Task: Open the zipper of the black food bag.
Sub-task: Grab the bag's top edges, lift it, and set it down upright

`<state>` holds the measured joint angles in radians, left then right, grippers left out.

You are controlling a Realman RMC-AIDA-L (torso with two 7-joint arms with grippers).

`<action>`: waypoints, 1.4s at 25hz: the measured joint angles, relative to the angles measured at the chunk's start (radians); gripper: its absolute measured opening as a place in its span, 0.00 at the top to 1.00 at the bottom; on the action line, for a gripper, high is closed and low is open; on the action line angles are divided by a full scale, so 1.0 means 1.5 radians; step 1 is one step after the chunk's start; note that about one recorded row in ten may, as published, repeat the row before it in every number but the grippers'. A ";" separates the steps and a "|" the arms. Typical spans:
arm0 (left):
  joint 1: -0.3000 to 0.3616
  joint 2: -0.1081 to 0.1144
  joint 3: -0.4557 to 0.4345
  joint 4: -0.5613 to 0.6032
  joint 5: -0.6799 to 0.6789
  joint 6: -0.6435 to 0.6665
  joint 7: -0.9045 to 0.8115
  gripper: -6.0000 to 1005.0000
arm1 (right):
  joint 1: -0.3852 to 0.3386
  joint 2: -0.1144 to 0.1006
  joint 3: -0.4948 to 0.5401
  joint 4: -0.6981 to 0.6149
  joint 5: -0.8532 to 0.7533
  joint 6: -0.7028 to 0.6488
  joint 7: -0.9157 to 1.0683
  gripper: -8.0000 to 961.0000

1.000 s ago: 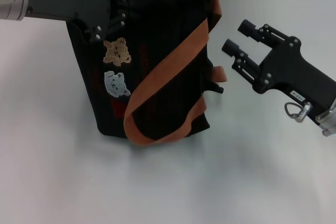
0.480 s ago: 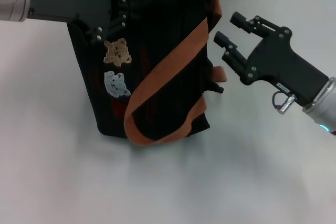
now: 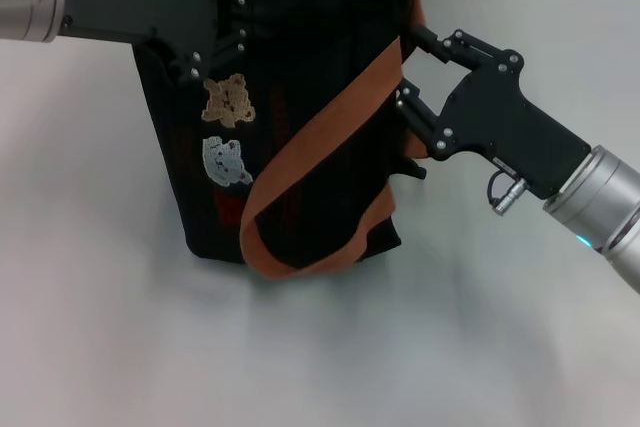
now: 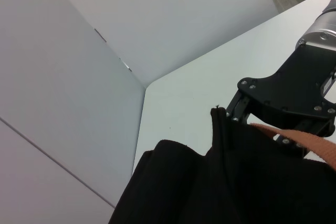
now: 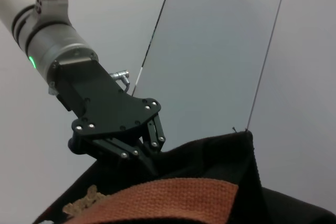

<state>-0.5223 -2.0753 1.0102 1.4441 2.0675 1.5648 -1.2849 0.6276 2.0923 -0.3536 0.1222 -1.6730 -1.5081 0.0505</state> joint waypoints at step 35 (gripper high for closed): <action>0.014 0.000 0.017 -0.002 -0.016 -0.003 0.006 0.93 | 0.036 -0.004 -0.100 -0.122 -0.015 0.039 0.406 0.89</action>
<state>-0.5019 -2.0754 1.0355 1.4408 2.0437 1.5598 -1.2756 0.6813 2.0864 -0.5042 -0.0604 -1.6958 -1.4493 0.6598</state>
